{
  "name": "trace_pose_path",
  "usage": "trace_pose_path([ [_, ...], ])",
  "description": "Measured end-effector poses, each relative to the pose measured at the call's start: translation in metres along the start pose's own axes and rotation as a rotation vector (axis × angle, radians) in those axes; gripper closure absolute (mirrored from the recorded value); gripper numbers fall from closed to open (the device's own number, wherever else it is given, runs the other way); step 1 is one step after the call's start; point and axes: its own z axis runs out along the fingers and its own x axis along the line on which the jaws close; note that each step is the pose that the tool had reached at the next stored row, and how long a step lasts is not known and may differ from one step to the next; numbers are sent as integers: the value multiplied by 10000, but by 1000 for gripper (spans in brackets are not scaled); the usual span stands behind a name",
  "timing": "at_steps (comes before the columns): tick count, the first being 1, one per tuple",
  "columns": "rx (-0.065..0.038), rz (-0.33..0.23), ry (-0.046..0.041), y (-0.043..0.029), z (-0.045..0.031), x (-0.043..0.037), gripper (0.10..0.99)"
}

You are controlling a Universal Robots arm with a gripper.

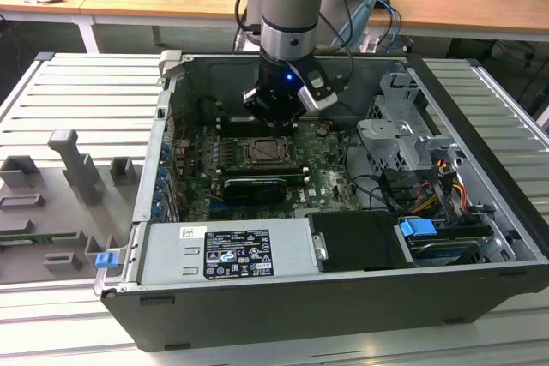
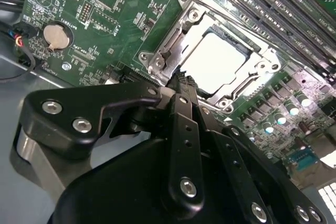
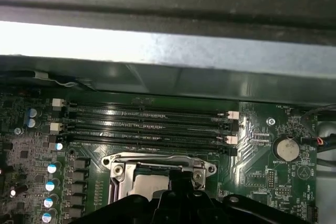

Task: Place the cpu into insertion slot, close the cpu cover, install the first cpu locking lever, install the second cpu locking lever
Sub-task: 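Install the second cpu locking lever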

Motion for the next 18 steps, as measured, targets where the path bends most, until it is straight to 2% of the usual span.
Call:
trace_pose_path([
  [3, -2, -2, 0, -7, -20, 0, 980],
  [11, -38, 0, -2, -114, -29, 8, 980],
  [15, -46, 0, -3, -116, -113, 8, 980],
  [18, -57, 0, -4, -155, -129, 11, 980],
])
